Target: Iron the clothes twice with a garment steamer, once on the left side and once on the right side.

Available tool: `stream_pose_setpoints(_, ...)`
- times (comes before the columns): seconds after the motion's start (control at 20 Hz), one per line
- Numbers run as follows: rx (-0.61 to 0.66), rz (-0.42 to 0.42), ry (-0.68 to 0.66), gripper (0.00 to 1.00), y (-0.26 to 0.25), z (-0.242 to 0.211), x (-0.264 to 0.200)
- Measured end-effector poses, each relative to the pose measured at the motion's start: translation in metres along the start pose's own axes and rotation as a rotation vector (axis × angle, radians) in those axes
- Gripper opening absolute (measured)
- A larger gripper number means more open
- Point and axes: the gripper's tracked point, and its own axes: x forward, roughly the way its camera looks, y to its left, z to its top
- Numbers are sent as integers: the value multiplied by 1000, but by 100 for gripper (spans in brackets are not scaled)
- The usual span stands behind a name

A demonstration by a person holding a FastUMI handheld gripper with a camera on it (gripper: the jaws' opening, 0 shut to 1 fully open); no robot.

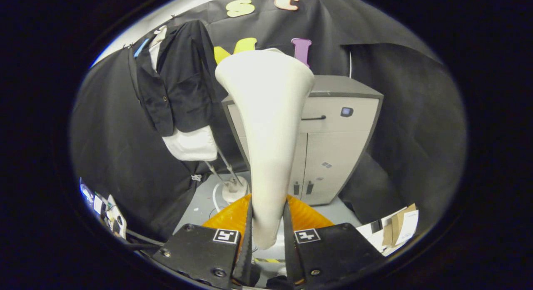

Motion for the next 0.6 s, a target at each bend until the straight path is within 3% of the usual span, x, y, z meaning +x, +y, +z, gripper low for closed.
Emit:
stream_pose_setpoints(0.15,-8,23,24,36,-27,-30,-21)
stream_pose_setpoints(0.6,17,-24,-29,36,-55,-72,-50)
